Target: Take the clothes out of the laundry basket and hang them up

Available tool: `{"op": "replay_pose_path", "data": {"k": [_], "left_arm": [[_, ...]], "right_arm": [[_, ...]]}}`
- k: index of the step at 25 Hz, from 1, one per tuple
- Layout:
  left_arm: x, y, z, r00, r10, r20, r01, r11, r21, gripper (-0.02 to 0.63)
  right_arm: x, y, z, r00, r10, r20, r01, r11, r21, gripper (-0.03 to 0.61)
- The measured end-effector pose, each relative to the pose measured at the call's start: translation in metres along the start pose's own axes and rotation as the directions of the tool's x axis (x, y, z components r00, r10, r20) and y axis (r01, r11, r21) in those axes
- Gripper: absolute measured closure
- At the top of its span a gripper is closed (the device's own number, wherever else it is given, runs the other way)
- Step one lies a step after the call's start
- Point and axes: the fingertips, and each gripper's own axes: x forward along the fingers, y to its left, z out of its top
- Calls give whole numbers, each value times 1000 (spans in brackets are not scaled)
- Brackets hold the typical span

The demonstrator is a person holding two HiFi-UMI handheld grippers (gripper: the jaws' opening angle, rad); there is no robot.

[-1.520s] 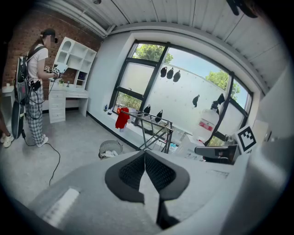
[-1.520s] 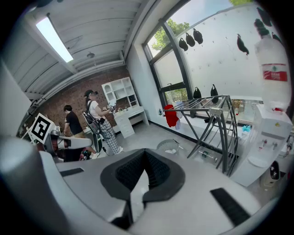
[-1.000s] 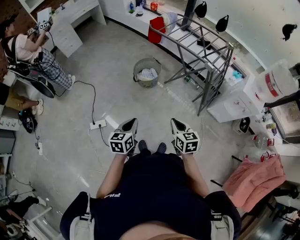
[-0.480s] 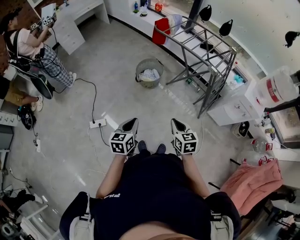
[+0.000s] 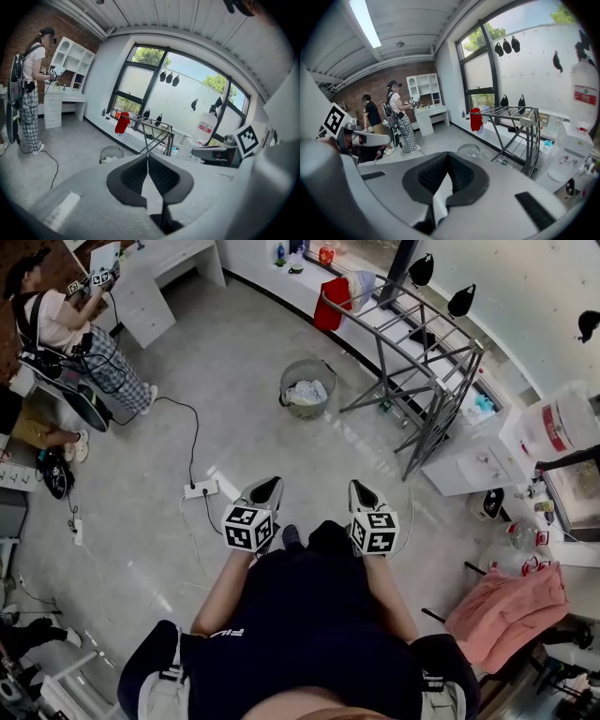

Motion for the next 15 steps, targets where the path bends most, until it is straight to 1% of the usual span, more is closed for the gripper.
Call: {"op": "replay_pose_path", "data": {"k": [3,8,12,15], "left_arm": [[5,8,-3,1000,-2,-23,2,1000,0,589],[21,15,2,999,-23,-36,23,1000,-17,589],[42,26,7,999,-14,-41,13,1000,-25,589],[66,39,19,999,-9,-40,8,1000,-29,589]], "right_arm": [[9,8,5,1000,8,6,-8,1000,10,578],[29,5,10,1000,8,-12,-8,999,37,578],[54,-3,20,1000,23,-14,-23,1000,20,578],[81,-19,31,1000,27,-15,-26,999,24,578]]}}
